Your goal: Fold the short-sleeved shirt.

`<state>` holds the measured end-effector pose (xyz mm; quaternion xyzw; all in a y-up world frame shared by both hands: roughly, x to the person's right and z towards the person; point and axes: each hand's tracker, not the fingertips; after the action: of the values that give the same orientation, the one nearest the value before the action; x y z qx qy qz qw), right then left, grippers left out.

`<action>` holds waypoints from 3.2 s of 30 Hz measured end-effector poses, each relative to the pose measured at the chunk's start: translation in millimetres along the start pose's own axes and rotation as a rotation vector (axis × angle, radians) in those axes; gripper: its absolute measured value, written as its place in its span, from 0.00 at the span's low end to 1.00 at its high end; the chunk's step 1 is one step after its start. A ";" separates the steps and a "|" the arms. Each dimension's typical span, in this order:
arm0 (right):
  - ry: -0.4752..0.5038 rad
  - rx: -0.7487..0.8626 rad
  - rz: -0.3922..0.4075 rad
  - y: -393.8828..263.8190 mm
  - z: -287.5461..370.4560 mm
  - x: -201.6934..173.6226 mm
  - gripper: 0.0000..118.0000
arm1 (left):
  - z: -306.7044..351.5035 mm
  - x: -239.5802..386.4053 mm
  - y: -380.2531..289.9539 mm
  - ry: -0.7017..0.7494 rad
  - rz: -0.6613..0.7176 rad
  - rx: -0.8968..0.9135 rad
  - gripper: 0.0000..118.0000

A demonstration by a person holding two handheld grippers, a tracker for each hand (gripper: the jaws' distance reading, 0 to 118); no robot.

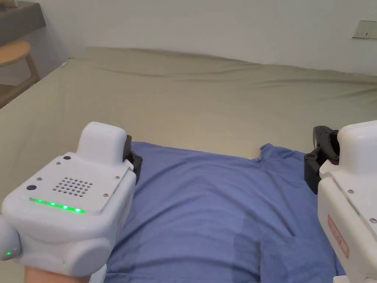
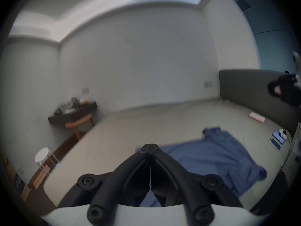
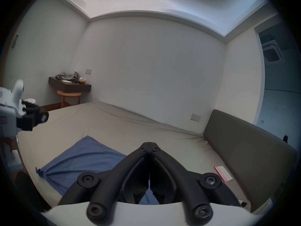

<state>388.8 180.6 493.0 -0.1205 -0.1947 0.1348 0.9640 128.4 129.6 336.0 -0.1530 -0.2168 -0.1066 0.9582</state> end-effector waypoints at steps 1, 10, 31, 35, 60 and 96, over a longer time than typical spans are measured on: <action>-0.003 -0.013 0.005 -4.9 -1.7 1.1 0.02 | -8.4 -9.1 -16.1 -0.016 0.020 -0.062 0.00; -0.026 -0.154 -0.007 -47.6 -9.7 20.1 0.02 | -45.9 -80.8 -171.3 0.068 0.176 -0.561 0.98; -0.100 -0.404 -0.085 -106.3 -15.9 62.3 0.04 | -43.5 -56.7 -203.8 0.065 0.175 -0.594 0.04; -0.061 -0.628 -0.148 -158.7 -20.6 81.9 0.84 | -27.1 -59.0 -177.8 0.064 0.189 -0.512 0.04; 0.018 -0.828 -0.370 -287.7 -22.1 71.4 0.08 | -29.0 -56.9 -196.5 0.122 0.212 -0.555 0.04; -0.077 -0.904 -0.419 -264.4 -239.6 93.5 0.09 | -232.8 -49.1 -158.6 0.126 0.239 -0.601 0.04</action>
<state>625.8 -80.9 385.9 -0.4794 -0.2892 -0.1553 0.8139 131.3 -90.3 153.2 -0.4465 -0.0963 -0.0621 0.8874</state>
